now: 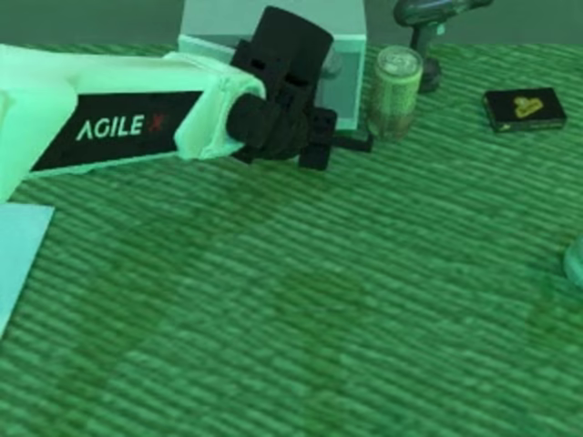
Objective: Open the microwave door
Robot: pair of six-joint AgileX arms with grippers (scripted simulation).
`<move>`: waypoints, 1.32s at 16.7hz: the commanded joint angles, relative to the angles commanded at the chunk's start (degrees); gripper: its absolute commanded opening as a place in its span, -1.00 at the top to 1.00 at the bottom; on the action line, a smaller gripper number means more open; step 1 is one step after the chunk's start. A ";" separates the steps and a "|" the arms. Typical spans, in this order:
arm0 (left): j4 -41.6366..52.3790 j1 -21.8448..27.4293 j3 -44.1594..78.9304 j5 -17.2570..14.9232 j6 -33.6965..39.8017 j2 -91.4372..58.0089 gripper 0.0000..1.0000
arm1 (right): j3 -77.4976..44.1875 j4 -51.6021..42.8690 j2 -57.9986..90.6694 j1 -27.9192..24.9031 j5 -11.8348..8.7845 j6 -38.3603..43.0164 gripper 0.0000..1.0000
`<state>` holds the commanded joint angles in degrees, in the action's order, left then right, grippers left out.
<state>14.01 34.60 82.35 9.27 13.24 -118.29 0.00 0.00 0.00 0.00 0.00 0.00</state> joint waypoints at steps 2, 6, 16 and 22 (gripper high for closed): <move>0.00 0.00 0.00 0.00 0.00 0.00 1.00 | 0.00 0.00 0.00 0.00 0.00 0.00 -1.00; 0.00 0.00 0.00 0.00 0.00 0.00 1.00 | 0.00 0.00 0.00 0.00 0.00 0.00 -1.00; -1.63 -0.82 -3.14 -2.76 -3.21 2.14 1.00 | 0.00 0.00 0.00 0.00 0.00 0.00 -1.00; -1.83 -1.03 -3.74 -3.15 -3.78 2.40 1.00 | 0.00 0.00 0.00 0.00 0.00 0.00 -1.00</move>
<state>12.18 33.57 78.61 6.12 9.46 -115.88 0.00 0.00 0.00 0.00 0.00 0.00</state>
